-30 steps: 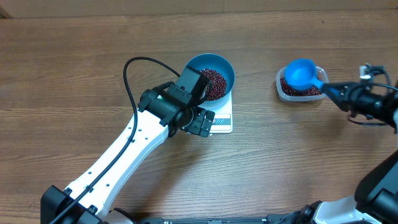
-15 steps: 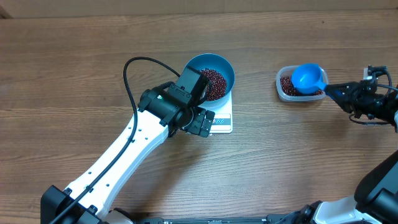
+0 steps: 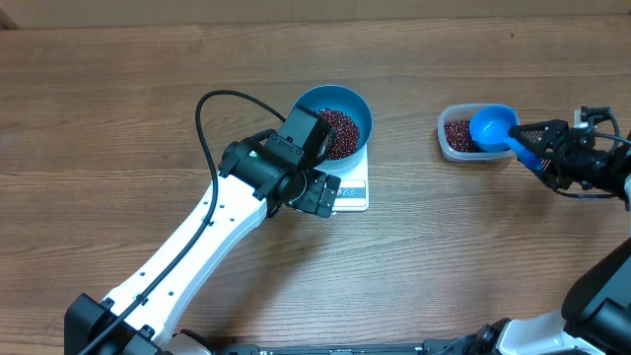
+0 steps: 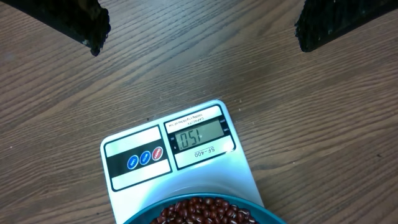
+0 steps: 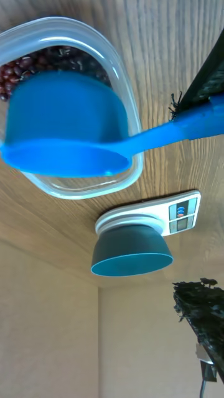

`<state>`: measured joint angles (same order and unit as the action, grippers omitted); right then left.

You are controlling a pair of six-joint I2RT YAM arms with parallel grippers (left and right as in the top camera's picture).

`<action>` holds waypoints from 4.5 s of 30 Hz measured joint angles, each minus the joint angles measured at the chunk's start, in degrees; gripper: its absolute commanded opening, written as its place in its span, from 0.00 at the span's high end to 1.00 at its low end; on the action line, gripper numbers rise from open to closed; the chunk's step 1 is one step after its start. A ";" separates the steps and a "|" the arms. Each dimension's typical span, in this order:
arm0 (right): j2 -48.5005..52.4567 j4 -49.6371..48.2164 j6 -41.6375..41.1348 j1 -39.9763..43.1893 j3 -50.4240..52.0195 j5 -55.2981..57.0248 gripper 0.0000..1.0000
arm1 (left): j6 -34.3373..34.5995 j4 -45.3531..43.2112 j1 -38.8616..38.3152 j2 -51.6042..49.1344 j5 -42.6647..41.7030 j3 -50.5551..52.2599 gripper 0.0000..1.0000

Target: Scoop item into bowl and weigh 150g on scale

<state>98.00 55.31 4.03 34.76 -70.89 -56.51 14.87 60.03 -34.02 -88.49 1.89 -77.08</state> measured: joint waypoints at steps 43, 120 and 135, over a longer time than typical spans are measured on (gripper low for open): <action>-10.23 14.60 -17.77 -5.97 -7.34 31.93 0.00 | 0.00 0.00 0.00 0.00 0.00 0.00 0.00; -60.67 -6.97 24.33 -36.65 20.96 33.18 0.00 | 0.00 -0.02 0.00 0.00 0.00 0.00 0.00; -83.23 -42.01 23.61 -32.22 57.48 24.50 0.00 | 0.00 -0.02 0.00 0.00 0.00 0.00 0.00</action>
<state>14.76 13.30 27.64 2.55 -13.41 -32.01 14.87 60.01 -34.02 -88.49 1.89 -77.08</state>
